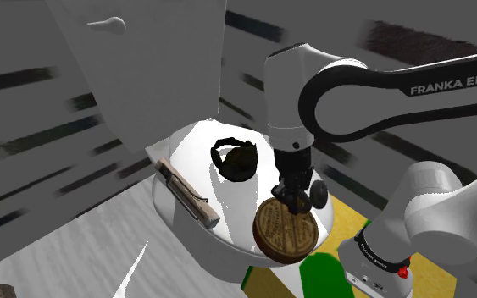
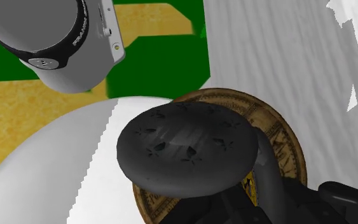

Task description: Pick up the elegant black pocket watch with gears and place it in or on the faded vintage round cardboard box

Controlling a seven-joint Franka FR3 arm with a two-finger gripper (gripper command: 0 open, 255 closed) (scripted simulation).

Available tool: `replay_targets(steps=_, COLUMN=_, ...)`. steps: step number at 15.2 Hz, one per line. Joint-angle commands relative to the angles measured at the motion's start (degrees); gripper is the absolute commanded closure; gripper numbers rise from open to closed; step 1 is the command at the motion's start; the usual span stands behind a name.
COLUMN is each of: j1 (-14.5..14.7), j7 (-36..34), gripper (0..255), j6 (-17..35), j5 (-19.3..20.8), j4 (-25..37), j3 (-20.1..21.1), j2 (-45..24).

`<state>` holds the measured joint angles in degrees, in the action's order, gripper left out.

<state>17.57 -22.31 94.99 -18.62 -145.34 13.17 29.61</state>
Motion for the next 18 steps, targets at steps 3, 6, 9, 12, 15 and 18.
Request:
replay_targets(steps=3, j1=0.1, j7=0.5, gripper=255, j6=3.3, j5=-0.3, j4=-2.0, j3=0.5, j2=-1.3)
replay_targets(steps=6, j1=0.1, j7=0.9, gripper=255, j6=5.8, j5=-0.6, j4=-3.5, j3=0.9, j2=-2.3)
replay_targets(steps=9, j1=0.1, j7=0.9, gripper=255, j6=5.8, j5=-0.6, j4=-3.5, j3=0.9, j2=-2.3)
replay_targets(steps=12, j1=0.1, j7=0.9, gripper=255, j6=5.8, j5=-0.6, j4=-3.5, j3=0.9, j2=-2.3)
replay_targets(steps=15, j1=0.1, j7=0.9, gripper=0, j6=5.8, j5=-0.6, j4=-3.4, j3=0.9, j2=-2.3)
replay_targets(steps=18, j1=0.1, j7=0.9, gripper=0, j6=5.8, j5=-0.6, j4=-3.5, j3=0.9, j2=-2.3)
